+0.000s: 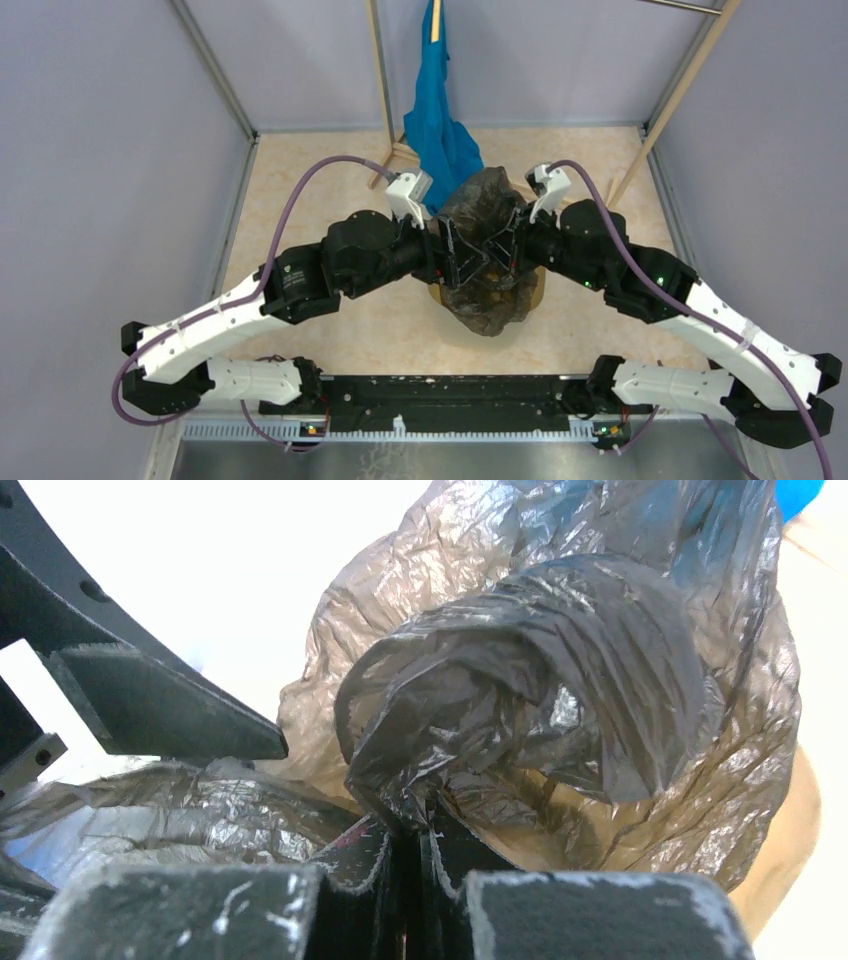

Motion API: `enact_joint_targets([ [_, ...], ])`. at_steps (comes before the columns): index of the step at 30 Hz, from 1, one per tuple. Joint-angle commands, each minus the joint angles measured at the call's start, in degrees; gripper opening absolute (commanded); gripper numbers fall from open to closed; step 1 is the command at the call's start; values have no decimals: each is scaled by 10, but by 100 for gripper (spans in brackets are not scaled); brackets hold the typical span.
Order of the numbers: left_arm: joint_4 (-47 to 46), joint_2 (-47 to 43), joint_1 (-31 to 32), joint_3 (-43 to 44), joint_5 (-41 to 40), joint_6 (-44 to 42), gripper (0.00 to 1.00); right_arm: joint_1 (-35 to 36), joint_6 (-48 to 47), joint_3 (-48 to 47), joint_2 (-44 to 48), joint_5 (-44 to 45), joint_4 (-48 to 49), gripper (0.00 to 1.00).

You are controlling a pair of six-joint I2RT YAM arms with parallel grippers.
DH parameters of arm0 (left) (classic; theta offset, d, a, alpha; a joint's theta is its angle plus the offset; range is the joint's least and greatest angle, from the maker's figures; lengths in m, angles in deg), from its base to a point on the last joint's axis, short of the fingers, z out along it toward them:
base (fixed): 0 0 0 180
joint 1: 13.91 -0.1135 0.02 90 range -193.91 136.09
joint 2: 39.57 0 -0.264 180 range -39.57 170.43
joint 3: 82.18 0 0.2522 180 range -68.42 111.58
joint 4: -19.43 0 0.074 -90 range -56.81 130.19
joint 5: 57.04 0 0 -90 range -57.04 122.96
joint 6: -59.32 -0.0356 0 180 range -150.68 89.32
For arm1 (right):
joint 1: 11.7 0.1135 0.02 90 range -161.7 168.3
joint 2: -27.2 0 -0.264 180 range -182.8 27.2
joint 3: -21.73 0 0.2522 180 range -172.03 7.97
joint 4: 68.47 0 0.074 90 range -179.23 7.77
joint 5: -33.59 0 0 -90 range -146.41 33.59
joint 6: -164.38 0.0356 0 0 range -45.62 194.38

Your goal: Put the trash bags into the trash bin

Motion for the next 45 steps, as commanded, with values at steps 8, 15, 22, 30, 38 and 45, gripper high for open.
enact_joint_targets([
  [8,-11,10,-2,-14,57,-13,63,-5,-35,-49,-4,44,-23,1],
  [15,140,59,-6,181,-61,-129,98,-5,-67,36,66,-22,-50,0],
  [22,175,178,-143,311,-45,-169,72,-5,-74,105,129,-99,32,0],
  [30,56,296,-175,335,95,-195,71,-5,-76,91,106,-119,34,0],
  [38,-17,275,-173,195,152,-176,45,-5,-55,77,100,-56,43,0],
  [45,-104,173,-173,22,188,-114,37,-5,-19,42,52,66,28,0],
])
